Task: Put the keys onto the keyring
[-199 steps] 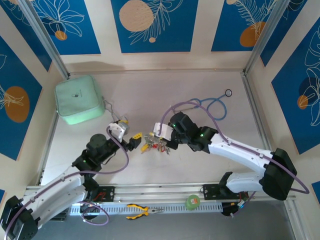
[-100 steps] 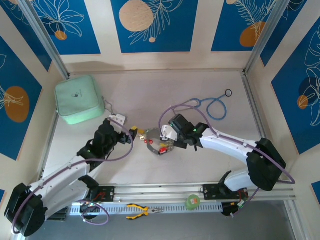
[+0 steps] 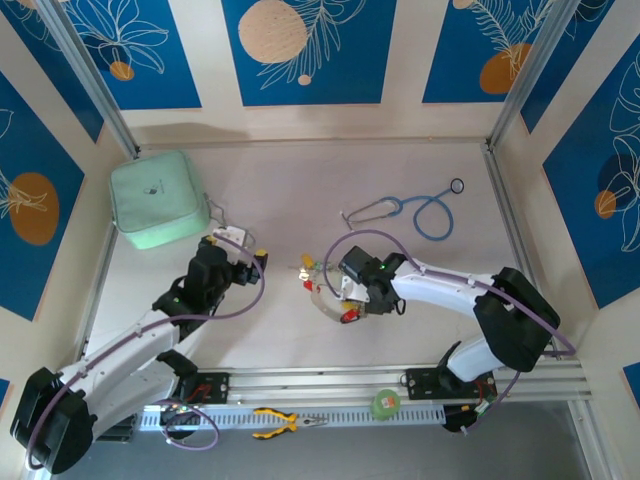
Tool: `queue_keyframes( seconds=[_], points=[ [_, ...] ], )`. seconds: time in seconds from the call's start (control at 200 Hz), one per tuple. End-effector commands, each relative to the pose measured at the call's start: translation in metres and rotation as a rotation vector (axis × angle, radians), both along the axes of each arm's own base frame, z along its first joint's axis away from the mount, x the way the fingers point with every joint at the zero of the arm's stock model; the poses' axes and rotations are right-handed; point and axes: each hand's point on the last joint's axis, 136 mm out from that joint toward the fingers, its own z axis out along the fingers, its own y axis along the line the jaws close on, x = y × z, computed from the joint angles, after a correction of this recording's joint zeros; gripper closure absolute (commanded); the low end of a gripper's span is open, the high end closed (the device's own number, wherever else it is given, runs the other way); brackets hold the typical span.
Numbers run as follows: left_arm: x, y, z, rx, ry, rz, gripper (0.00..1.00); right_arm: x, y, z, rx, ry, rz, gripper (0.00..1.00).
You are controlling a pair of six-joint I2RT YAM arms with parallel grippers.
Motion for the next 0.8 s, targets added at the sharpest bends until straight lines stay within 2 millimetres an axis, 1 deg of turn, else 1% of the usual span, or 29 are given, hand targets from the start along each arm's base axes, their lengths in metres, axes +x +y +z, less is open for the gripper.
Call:
queue_keyframes(
  seconds=[0.0,0.06,0.105,0.17,0.215,0.255,0.26,0.27,0.31,0.37,0.375,0.39,0.44,0.475,0.495,0.555,0.6,0.7,0.735,0.765,0.795],
  points=[
    [0.006,0.019,0.015,0.024,-0.033,0.084,0.00,-0.012,-0.001,0.011,0.064,0.045,-0.026,0.58],
    [0.008,0.028,0.017,0.037,-0.039,0.114,0.00,-0.010,0.000,0.020,0.117,0.047,-0.063,0.57],
    [0.009,0.035,0.018,0.049,-0.044,0.140,0.00,-0.005,0.004,0.033,0.201,0.031,-0.108,0.56],
    [0.012,0.047,0.022,0.070,-0.059,0.184,0.00,0.012,0.012,0.063,0.379,-0.027,-0.205,0.55],
    [0.013,0.057,0.025,0.086,-0.074,0.222,0.00,0.028,0.016,0.087,0.535,-0.080,-0.295,0.52],
    [0.015,0.066,0.028,0.102,-0.087,0.254,0.00,0.043,0.015,0.108,0.680,-0.127,-0.387,0.48],
    [0.015,0.067,0.028,0.104,-0.089,0.260,0.00,0.047,0.015,0.113,0.715,-0.138,-0.407,0.48],
    [0.016,0.069,0.029,0.108,-0.093,0.267,0.00,0.048,0.015,0.115,0.733,-0.143,-0.414,0.47],
    [0.018,0.079,0.031,0.125,-0.109,0.302,0.00,0.066,0.007,0.129,0.854,-0.203,-0.513,0.45],
    [0.021,0.092,0.033,0.159,-0.131,0.344,0.00,0.093,-0.017,0.142,0.995,-0.298,-0.693,0.42],
    [0.021,0.093,0.032,0.162,-0.132,0.348,0.00,0.096,-0.022,0.142,1.013,-0.307,-0.724,0.42],
    [0.022,0.096,0.033,0.168,-0.139,0.360,0.00,0.100,-0.025,0.142,1.030,-0.318,-0.744,0.42],
    [0.024,0.104,0.031,0.180,-0.162,0.387,0.00,0.117,-0.048,0.138,1.092,-0.382,-0.848,0.43],
    [0.026,0.108,0.028,0.184,-0.179,0.388,0.00,0.127,-0.062,0.132,1.130,-0.434,-0.886,0.43],
    [0.027,0.109,0.025,0.187,-0.188,0.390,0.00,0.130,-0.066,0.130,1.142,-0.455,-0.886,0.44],
    [0.030,0.117,0.017,0.183,-0.208,0.410,0.00,0.139,-0.075,0.118,1.159,-0.553,-0.813,0.43],
    [0.033,0.121,0.011,0.170,-0.208,0.419,0.00,0.145,-0.084,0.112,1.172,-0.609,-0.808,0.43],
    [0.040,0.121,-0.005,0.139,-0.202,0.404,0.00,0.154,-0.094,0.105,1.232,-0.677,-0.784,0.43],
    [0.043,0.120,-0.009,0.129,-0.205,0.397,0.00,0.157,-0.099,0.099,1.251,-0.688,-0.817,0.42],
    [0.045,0.120,-0.014,0.120,-0.206,0.391,0.00,0.159,-0.099,0.093,1.266,-0.667,-0.824,0.42],
    [0.048,0.121,-0.019,0.112,-0.207,0.391,0.00,0.161,-0.097,0.091,1.291,-0.667,-0.809,0.42]
  ],
)
